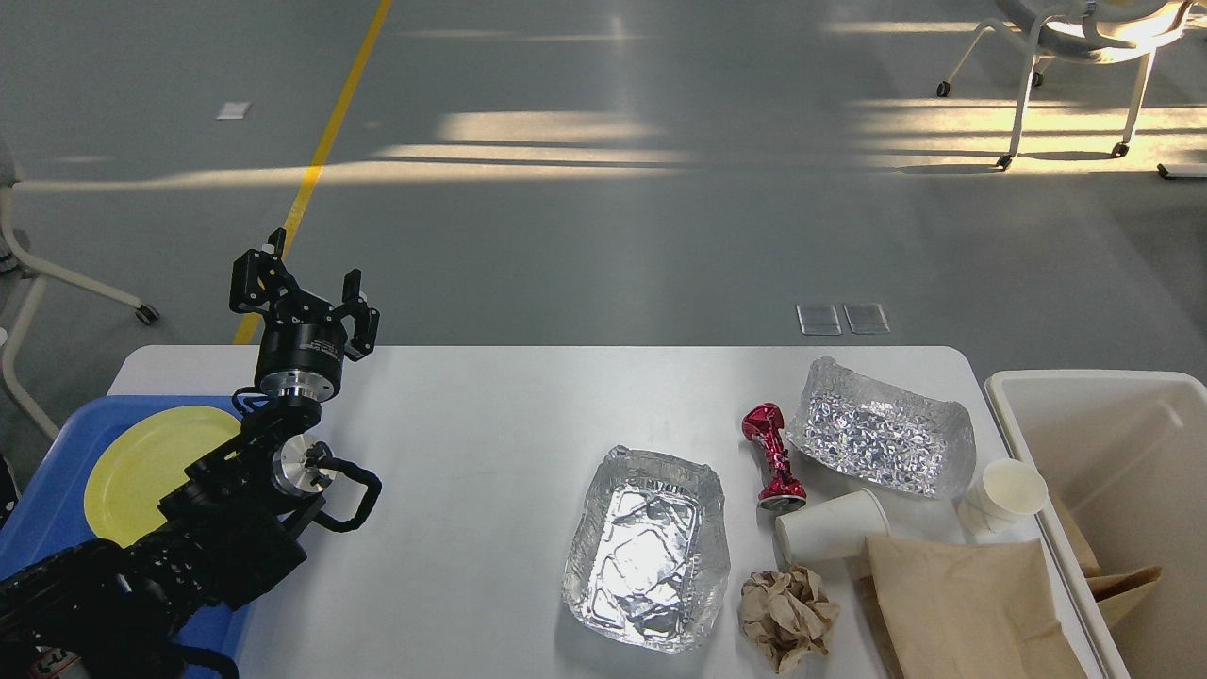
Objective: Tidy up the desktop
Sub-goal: 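Swing the right gripper back down toward the crumpled foil ball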
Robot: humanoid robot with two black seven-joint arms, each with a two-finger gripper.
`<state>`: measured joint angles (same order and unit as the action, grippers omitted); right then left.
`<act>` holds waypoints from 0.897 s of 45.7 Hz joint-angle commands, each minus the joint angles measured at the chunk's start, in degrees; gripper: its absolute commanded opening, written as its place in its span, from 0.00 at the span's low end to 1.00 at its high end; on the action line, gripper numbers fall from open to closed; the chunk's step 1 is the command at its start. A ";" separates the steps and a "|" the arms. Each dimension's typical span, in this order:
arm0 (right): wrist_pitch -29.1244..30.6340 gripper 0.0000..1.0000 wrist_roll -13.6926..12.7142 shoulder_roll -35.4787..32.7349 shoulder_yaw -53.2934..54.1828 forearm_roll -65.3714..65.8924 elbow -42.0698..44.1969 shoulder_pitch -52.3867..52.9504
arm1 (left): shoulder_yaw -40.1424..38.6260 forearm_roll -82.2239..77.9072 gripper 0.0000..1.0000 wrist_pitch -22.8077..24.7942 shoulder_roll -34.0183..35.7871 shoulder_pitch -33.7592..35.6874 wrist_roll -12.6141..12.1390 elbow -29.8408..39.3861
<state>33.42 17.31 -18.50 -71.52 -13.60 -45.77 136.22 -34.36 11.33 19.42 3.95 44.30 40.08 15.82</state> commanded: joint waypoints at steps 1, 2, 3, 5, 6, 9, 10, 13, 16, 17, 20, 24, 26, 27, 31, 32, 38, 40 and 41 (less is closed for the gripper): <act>3.49 1.00 -0.08 -0.05 -1.25 1.91 -0.02 5.10 | 0.00 0.01 0.97 0.00 0.00 0.00 0.00 0.00; 4.10 1.00 -0.08 -0.05 -1.25 2.26 -0.02 5.89 | 0.00 0.01 0.97 0.00 0.00 0.00 0.00 0.00; 4.72 1.00 -0.08 -0.05 -1.34 2.61 -0.02 6.59 | 0.00 0.01 0.97 0.00 0.00 0.00 0.00 0.00; 5.95 1.00 -0.17 0.04 -1.43 3.49 0.07 7.91 | 0.00 0.01 0.97 0.00 0.00 0.00 0.00 0.00; 6.56 1.00 -0.17 -0.04 -1.43 3.93 0.07 8.53 | 0.00 0.01 0.97 0.00 0.00 0.00 0.00 0.00; 8.58 1.00 -0.17 -0.13 -1.43 5.16 0.07 10.28 | 0.00 0.01 0.97 0.00 0.00 0.00 0.00 0.00; 9.29 1.00 -0.08 -0.13 -1.43 5.69 0.07 10.73 | 0.00 0.01 0.97 0.00 0.00 0.00 0.00 0.00; 12.27 1.00 0.01 -0.22 -1.43 7.27 -0.02 11.78 | 0.00 0.01 0.97 0.00 0.00 0.00 0.00 0.00; 15.70 1.00 0.01 -0.13 -1.34 8.85 -0.02 12.57 | 0.00 0.01 0.97 0.00 0.00 0.00 0.00 0.00; 16.93 1.00 -0.08 -0.13 -1.34 9.29 -0.02 12.84 | 0.00 0.01 0.97 0.00 0.00 0.00 0.00 0.00; 20.79 1.00 -0.26 -0.05 -1.08 10.00 -0.11 13.10 | 0.00 0.01 0.97 0.00 0.00 0.00 0.00 0.00; 21.58 1.00 -0.35 0.13 -0.90 10.26 -0.80 12.67 | 0.00 0.01 0.97 0.00 0.00 0.00 0.00 0.00; 21.58 1.00 -0.35 0.22 -0.90 10.26 -1.77 12.23 | 0.00 0.01 0.97 0.00 0.00 0.00 0.00 0.00; 21.58 1.00 -0.35 0.31 -0.90 10.35 -2.65 11.96 | 0.00 0.01 0.97 0.00 0.00 0.00 0.00 0.00; 21.58 1.00 -0.43 0.57 -0.38 11.23 -6.60 11.08 | 0.00 0.01 0.97 0.00 0.00 0.00 0.00 0.00; 21.58 1.00 -0.43 0.66 -0.20 11.49 -7.39 10.73 | 0.00 0.01 0.97 0.00 0.00 0.00 0.00 0.00; 21.58 1.00 -0.43 2.15 0.33 11.93 -8.89 5.64 | 0.00 0.01 0.97 0.00 0.00 0.00 0.00 0.00; 21.58 1.00 -0.43 2.85 0.42 11.93 -8.63 3.45 | 0.00 0.01 0.97 0.00 0.00 0.00 0.00 0.00; 21.58 1.00 -0.43 3.12 0.42 11.93 -8.54 2.22 | 0.00 0.01 0.97 0.00 0.00 0.00 0.00 0.00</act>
<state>55.00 16.87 -17.03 -71.42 -1.82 -54.27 143.78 -34.37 11.33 19.42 3.96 44.30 40.08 15.82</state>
